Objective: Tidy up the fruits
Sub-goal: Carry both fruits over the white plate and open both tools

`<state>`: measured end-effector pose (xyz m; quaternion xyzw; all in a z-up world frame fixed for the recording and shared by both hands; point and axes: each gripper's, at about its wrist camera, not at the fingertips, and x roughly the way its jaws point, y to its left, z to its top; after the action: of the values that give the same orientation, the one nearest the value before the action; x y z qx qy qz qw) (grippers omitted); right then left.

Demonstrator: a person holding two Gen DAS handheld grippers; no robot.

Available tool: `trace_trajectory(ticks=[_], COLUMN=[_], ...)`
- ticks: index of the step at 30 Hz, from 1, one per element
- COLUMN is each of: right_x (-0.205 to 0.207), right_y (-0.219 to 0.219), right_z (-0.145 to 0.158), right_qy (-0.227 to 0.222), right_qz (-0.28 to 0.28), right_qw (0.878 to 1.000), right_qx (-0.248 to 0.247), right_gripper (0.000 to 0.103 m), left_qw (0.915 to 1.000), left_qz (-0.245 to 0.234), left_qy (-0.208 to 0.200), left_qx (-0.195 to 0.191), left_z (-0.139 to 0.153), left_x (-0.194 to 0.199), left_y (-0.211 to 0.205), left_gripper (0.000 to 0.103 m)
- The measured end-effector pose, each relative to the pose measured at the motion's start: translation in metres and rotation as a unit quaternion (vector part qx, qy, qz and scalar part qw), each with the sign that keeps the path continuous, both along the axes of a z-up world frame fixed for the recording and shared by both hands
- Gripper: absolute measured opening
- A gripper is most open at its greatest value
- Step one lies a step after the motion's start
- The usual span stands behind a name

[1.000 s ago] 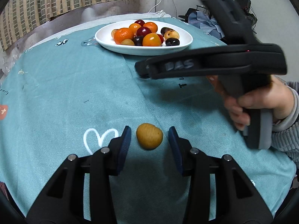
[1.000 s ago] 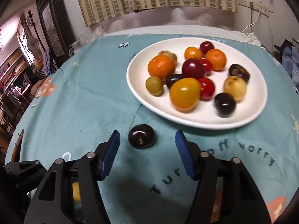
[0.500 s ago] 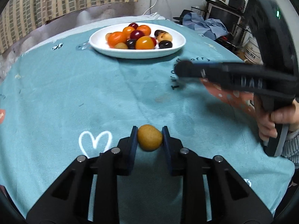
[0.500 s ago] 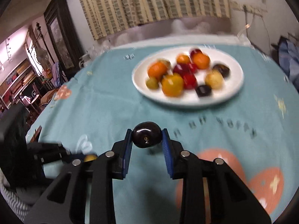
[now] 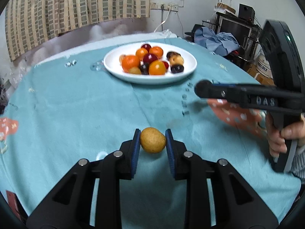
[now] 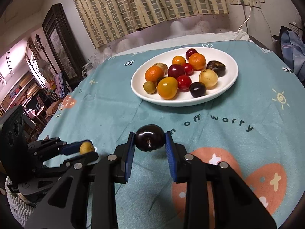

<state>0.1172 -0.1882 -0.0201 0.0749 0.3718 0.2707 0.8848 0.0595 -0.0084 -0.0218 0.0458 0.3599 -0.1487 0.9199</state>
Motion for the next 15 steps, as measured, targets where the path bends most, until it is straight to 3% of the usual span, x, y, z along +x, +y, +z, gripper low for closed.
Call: trace_trajectory(ticks=[7,15], right_x=[0.008,0.011], right_y=[-0.021,-0.031], right_z=[0.010,0.015], right_qy=[-0.004,-0.009], right_qz=[-0.028,-0.041], right_qw=[0.999,0.998], right_qx=[0.026,0.039], right_gripper=[0.032,0.032], left_qw=[0.9980,0.9928], left_qz=[0.031,0.075], left_qy=[-0.055,-0.091], left_qx=[0.009,0.024], left_z=[0.040,0.058], left_x=[0.029,0.044], left_y=[-0.009,-0.014], left_gripper=[0.026,0.026])
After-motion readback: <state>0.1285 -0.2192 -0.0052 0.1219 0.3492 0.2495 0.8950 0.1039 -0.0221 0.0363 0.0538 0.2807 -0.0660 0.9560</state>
